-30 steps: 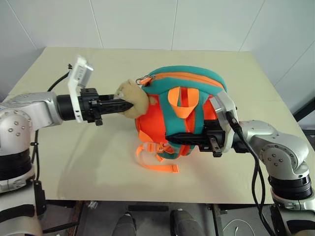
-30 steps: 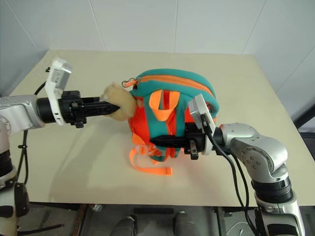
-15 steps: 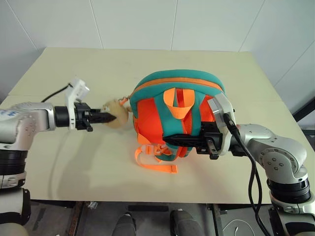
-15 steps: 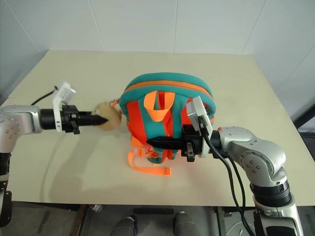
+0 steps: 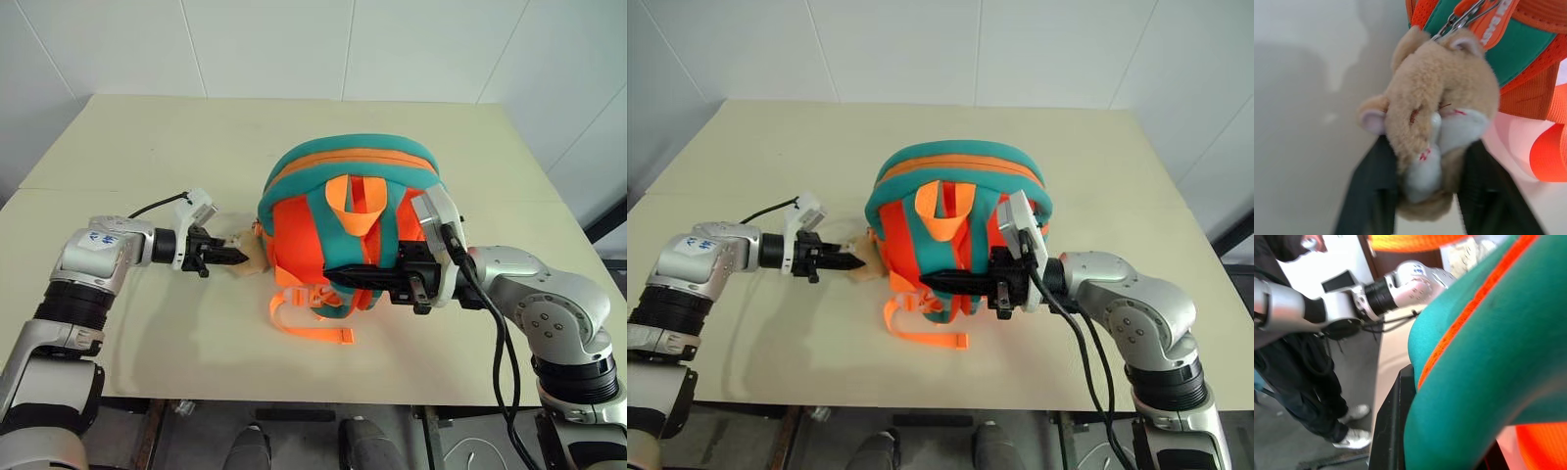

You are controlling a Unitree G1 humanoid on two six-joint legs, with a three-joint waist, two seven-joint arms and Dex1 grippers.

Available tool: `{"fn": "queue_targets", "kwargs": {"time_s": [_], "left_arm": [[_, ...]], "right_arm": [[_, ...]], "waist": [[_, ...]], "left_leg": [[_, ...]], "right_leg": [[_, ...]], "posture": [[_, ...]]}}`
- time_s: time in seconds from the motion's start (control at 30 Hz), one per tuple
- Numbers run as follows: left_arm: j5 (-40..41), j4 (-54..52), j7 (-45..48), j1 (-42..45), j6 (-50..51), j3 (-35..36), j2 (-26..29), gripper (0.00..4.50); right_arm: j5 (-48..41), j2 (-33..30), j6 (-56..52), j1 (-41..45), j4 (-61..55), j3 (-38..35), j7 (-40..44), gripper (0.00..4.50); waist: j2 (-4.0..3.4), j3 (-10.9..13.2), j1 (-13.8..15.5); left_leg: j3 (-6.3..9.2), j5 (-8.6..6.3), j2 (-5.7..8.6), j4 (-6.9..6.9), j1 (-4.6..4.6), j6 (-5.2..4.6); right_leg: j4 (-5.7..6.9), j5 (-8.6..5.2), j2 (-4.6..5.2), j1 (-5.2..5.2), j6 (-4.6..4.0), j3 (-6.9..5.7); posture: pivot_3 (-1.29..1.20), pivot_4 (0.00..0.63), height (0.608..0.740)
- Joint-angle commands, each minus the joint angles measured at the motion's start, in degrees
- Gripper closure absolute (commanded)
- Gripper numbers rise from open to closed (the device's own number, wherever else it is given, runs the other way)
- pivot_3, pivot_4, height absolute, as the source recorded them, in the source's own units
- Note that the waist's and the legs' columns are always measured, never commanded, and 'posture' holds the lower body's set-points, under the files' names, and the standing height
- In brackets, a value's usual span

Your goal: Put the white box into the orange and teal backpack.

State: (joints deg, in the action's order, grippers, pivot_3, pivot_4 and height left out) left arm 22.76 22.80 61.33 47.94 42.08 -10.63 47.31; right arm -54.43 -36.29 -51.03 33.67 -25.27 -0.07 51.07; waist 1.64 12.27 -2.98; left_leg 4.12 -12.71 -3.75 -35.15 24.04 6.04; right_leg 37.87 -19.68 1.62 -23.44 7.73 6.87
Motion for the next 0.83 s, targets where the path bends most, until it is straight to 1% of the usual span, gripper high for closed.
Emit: {"fn": "queue_targets", "kwargs": {"time_s": [0.03,0.13,0.2,0.27,0.3,0.37,0.43,0.5,0.6,0.67,0.73,0.83], "left_arm": [[0.3,-3.2,0.0,-2.3,1.4,4.1,1.3,1.57],[1.5,-6.0,-0.3,-4.4,3.2,7.4,2.2,0.55],[2.9,-8.9,0.1,-7.4,3.9,10.6,3.7,0.01],[3.7,-10.7,-0.1,-9.7,3.4,13.4,4.2,0.0],[4.0,-11.4,0.0,-10.8,3.4,14.5,4.6,0.0],[5.4,-13.5,0.7,-13.8,3.2,17.9,5.5,0.0],[6.4,-15.3,1.1,-16.1,2.6,20.4,5.9,0.0],[6.7,-15.3,2.7,-19.8,-2.7,25.0,6.5,0.0],[7.3,-13.2,3.8,-22.2,-8.8,29.4,5.7,0.0],[8.8,-13.0,3.9,-22.7,-9.4,31.3,5.0,0.0],[12.7,-12.6,5.0,-21.9,-8.7,34.7,3.9,0.0],[14.2,-12.6,5.2,-21.4,-10.6,36.5,2.5,0.0]], "right_arm": [[-0.6,-3.6,-0.7,1.2,-1.2,-2.1,1.5,2.8],[-0.7,-7.4,-1.2,1.2,-1.0,-3.4,2.7,1.71],[-0.6,-11.8,-1.6,0.5,-0.8,-5.4,4.3,1.07],[0.0,-15.2,-1.5,-0.4,-0.2,-6.8,5.5,0.33],[0.6,-16.6,-1.1,-1.0,0.3,-7.6,6.0,0.03],[1.5,-19.7,-0.5,-3.1,0.6,-10.1,6.9,0.03],[4.2,-24.0,1.2,-6.3,1.7,-11.7,10.1,0.03],[8.5,-29.6,3.4,-10.9,3.9,-14.3,13.1,0.03],[13.3,-33.6,7.5,-16.0,8.1,-16.9,15.8,0.03],[15.1,-33.9,10.0,-18.1,10.6,-18.7,16.8,0.03],[15.9,-29.6,14.0,-17.5,14.8,-21.4,13.9,0.03],[16.7,-24.6,17.0,-16.4,17.9,-22.3,10.8,0.03]], "waist": [[0.0,0.0,-0.1],[0.0,0.0,-0.1],[0.0,0.0,-0.1],[0.0,0.0,0.1],[0.0,0.0,0.1],[0.0,0.0,0.2],[0.0,0.0,0.5],[-0.01,0.0,0.8],[0.0,0.0,1.3],[0.01,0.0,1.3],[0.01,0.0,1.2],[0.03,0.0,1.2]], "left_leg": [[0.0,0.0,0.0,0.01,0.0,0.0],[0.0,-0.01,-0.01,0.03,0.01,-0.01],[0.0,-0.01,-0.01,0.03,0.03,-0.01],[0.0,-0.01,-0.01,0.03,0.05,-0.02],[0.0,-0.01,-0.01,0.03,0.03,-0.02],[0.0,-0.02,-0.01,0.02,0.02,-0.03],[0.0,-0.02,-0.01,0.01,0.03,-0.03],[-0.02,-0.02,0.0,0.01,0.03,-0.04],[-0.08,-0.04,0.0,-0.01,0.02,-0.06],[-0.1,-0.04,-0.01,-0.03,-0.01,-0.06],[-0.13,-0.03,0.0,-0.06,-0.04,-0.06],[-0.15,-0.03,0.0,-0.11,-0.09,-0.07]], "right_leg": [[0.0,0.0,0.0,-0.01,0.0,0.0],[-0.02,0.0,0.0,-0.02,0.0,0.01],[-0.03,0.0,0.0,-0.04,0.0,0.01],[-0.06,-0.01,0.02,-0.04,0.0,0.01],[-0.07,-0.01,0.02,-0.02,0.0,0.0],[-0.07,-0.01,0.02,-0.01,0.0,0.0],[-0.07,-0.01,0.02,-0.01,0.0,0.01],[-0.09,-0.01,0.02,-0.01,0.0,0.01],[-0.13,-0.01,0.04,-0.02,-0.01,0.03],[-0.11,0.01,0.04,-0.01,-0.03,0.04],[-0.12,0.05,0.04,0.04,-0.02,0.06],[-0.14,0.11,0.04,0.11,0.03,0.08]], "posture": [[0.0,0.15,0.74],[0.0,0.15,0.74],[0.0,0.15,0.74],[0.0,0.15,0.74],[0.0,0.15,0.74],[0.0,0.15,0.74],[0.0,0.15,0.74],[0.0,0.15,0.74],[0.0,0.15,0.74],[0.0,0.15,0.74],[0.0,0.15,0.74],[0.0,0.15,0.74]]}}
